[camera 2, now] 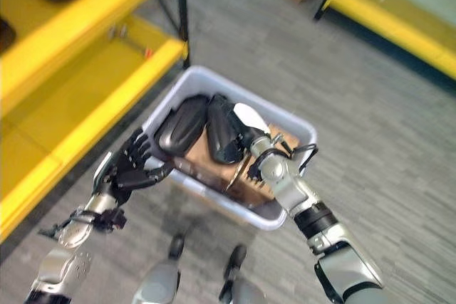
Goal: Move parts from the plastic box to the shelf.
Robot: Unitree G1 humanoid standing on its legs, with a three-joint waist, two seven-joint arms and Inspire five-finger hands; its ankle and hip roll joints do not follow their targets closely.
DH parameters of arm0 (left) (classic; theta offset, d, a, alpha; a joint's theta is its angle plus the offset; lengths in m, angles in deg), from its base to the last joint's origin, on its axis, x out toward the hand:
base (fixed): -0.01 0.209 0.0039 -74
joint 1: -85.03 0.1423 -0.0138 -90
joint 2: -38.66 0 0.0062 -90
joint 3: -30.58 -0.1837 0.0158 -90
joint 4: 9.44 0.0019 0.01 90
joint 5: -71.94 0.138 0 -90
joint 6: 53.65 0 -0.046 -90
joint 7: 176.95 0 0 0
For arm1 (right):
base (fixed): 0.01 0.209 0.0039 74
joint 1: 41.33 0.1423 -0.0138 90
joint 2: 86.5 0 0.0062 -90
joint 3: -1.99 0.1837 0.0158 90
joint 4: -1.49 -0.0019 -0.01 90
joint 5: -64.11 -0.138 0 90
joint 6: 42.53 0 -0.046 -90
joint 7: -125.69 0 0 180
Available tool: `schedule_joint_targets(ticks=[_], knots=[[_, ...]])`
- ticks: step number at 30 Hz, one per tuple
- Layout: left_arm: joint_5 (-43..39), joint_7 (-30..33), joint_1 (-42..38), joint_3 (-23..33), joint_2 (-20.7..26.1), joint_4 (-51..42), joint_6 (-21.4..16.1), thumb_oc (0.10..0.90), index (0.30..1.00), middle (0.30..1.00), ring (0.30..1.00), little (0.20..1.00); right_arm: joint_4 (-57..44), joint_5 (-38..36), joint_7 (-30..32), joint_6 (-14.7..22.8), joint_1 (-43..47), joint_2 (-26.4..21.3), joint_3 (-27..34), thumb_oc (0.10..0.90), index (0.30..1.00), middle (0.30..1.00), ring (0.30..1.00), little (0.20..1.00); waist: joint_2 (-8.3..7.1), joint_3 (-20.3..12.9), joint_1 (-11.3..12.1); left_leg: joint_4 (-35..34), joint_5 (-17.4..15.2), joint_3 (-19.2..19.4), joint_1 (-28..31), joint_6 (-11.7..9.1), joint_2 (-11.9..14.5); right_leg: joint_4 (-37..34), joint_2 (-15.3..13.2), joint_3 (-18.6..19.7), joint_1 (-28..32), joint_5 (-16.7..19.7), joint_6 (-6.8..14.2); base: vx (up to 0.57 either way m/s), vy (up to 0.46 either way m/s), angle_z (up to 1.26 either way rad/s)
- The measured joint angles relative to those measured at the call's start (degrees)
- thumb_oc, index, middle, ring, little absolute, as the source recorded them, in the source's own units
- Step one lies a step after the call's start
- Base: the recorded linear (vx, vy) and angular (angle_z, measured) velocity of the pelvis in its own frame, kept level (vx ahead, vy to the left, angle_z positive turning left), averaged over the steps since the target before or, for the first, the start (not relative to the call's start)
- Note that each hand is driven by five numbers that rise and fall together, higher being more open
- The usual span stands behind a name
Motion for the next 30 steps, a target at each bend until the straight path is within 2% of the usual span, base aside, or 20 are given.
schedule_joint_targets(ticks=[2, 3, 11, 19, 30], knots=[[-0.1, 0.3, 0.2, -0.1, 0.0, 0.1, 0.0, 0.900, 1.000, 1.000, 1.000, 1.000, 0.4, 0.0, 0.1, -0.2, 0.0, -1.0, -0.4, 0.900, 1.000, 1.000, 1.000, 1.000, 0.85, 2.5, 0.3, 1.5, 0.0, -0.6, -2.4, -0.1, 0.0, 1.1, -0.1, -0.5, -1.7, 0.0, -0.1, -0.07, 0.022, 0.13], [-0.1, 0.3, 0.6, -0.3, 0.0, 0.5, 0.0, 0.900, 1.000, 1.000, 1.000, 1.000, 0.5, 0.0, 0.1, -0.8, -0.7, -1.0, -0.4, 0.900, 1.000, 1.000, 1.000, 1.000, 0.93, 2.7, 0.1, 1.8, 0.0, -0.9, -3.2, -0.1, -0.1, 1.2, -0.2, -0.7, -2.3, 0.0, -0.1, -0.06, 0.000, 0.13], [-0.4, 0.4, 0.7, -0.4, 0.5, 0.4, -1.3, 0.900, 1.000, 1.000, 1.000, 1.000, 0.1, 0.2, 1.9, -1.5, -2.9, -1.6, -0.1, 0.900, 1.000, 1.000, 1.000, 1.000, 0.92, 2.7, -0.1, 1.9, 0.2, -1.4, -3.1, -0.2, -0.1, 1.4, -0.1, -0.8, -2.1, 0.0, -0.1, -0.06, -0.002, 0.02], [-0.4, 1.1, 0.8, -2.9, 0.9, 0.5, -2.7, 0.900, 1.000, 1.000, 1.000, 1.000, 0.1, 2.4, 3.0, -1.5, -4.0, -1.6, -0.3, 0.900, 1.000, 1.000, 1.000, 1.000, 0.39, 2.9, -0.3, 2.1, 0.7, -1.5, -6.8, -0.4, 0.0, 1.2, 0.1, -0.7, -5.6, 0.5, -0.7, -0.06, -0.011, 0.00], [-0.5, 1.4, 0.1, -2.9, 1.1, 0.5, -4.0, 0.900, 1.000, 1.000, 1.000, 1.000, 0.1, 4.6, 4.2, -1.5, -3.8, -1.7, -0.3, 0.900, 1.000, 1.000, 1.000, 1.000, 0.40, 2.9, -1.3, 1.9, 0.8, -0.4, -6.9, -0.4, 0.0, 1.3, 0.1, 0.4, -6.4, 0.7, -0.9, -0.03, 0.022, -0.05]])
